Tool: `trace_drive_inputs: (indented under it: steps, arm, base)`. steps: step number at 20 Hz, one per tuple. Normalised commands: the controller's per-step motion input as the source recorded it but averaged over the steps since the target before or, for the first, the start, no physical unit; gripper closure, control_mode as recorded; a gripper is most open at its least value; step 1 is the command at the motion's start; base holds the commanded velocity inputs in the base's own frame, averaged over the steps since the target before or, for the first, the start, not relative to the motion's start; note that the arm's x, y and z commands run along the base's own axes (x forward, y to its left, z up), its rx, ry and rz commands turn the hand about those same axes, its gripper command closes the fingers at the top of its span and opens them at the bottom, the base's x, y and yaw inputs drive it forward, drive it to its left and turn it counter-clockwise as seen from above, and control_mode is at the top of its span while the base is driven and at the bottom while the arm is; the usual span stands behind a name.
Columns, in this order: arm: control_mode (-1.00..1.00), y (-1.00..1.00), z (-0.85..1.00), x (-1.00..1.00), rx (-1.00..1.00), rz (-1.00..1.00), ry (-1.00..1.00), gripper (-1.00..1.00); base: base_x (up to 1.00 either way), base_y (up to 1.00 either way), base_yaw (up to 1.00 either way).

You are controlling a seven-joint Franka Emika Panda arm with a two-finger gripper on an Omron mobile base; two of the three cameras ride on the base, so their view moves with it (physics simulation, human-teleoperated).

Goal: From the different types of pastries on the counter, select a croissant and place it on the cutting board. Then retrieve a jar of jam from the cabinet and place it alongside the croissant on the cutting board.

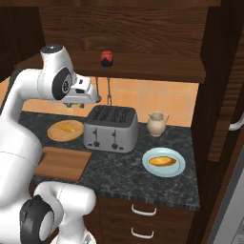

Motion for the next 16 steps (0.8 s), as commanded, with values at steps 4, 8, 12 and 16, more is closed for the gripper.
trace_drive_inputs:
  steps: [4, 8, 12, 16]
  arm:
    - [-1.0, -0.2, 0.2, -0.42, 0.0, 0.01, 0.0, -1.0]
    - [-1.0, -0.33, 0.6, -0.16, 0.0, 0.0, 0.0, -1.0]
    - [-1.0, -0.02, 0.08, 0.18, 0.0, 0.0, -0.09, -1.0]
    - [-1.0, 0.0, 0.53, 0.14, 0.0, 0.0, -0.18, -1.0]
  base:
    - [0.0, 0.0, 0.0]
    - [0.0, 0.0, 0.0]
    - [0.0, 0.0, 0.0]
    - [0.0, 0.0, 0.0]
